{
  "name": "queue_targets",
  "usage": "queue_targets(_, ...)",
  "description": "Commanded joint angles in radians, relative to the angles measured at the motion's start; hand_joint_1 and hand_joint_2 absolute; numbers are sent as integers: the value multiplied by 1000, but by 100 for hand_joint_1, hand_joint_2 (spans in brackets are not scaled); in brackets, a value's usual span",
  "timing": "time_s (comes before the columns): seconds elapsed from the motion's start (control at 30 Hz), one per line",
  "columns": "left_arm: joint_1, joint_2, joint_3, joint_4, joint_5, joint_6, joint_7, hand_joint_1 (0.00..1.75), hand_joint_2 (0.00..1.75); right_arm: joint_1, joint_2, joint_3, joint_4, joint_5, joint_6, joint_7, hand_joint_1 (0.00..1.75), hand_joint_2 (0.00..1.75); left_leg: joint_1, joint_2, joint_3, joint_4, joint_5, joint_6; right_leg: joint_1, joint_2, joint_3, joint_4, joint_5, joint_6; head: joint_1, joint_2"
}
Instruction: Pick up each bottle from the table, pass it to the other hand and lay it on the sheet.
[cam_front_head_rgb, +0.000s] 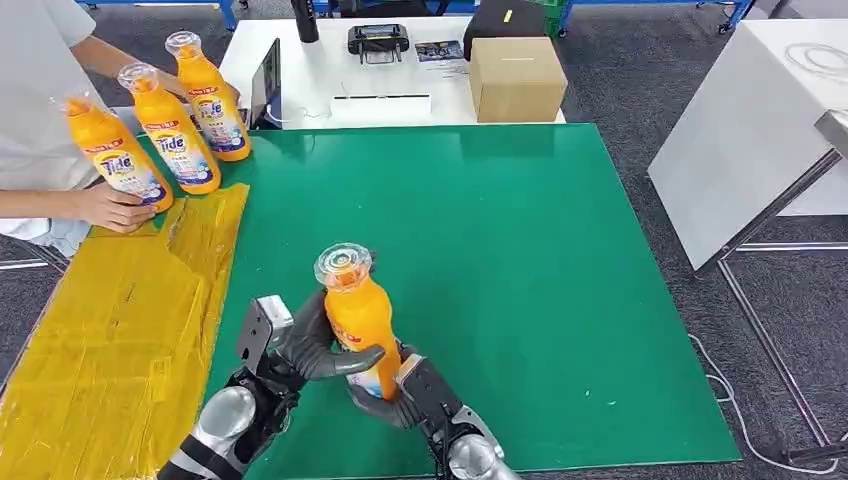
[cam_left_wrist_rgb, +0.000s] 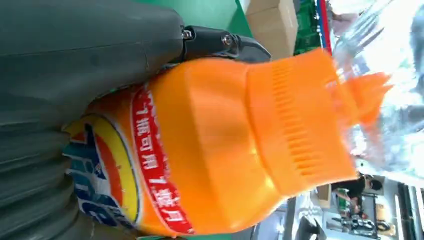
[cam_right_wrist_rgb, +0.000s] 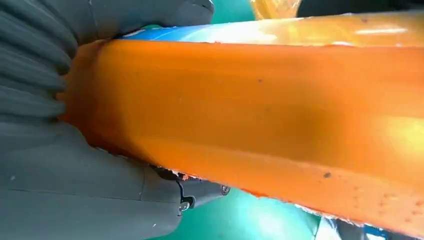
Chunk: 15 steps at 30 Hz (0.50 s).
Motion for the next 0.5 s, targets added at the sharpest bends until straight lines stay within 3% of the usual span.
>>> queue_targets(0.03,-39,-8,7,70,12,4,7,161,175,-35,-17,18,70,5,-20,-6,175,175,1,-2,2,-1,0,0,1,-1,3,-2,0,-1,0,0)
queue_targets(0.07,-40,-7,5,70,14,5,7,175,175,-35,-17,18,68,6,-23,-6,175,175,1,-2,3,-1,0,0,1,-1,4,-2,0,-1,0,0)
queue_targets(0.5,-31,-1,16,47,-1,54,-14,175,175,-4,-31,-18,-28,45,-108,-17,175,175,1,-1,2,0,-1,0,1,-1,2,-1,0,-1,0,0)
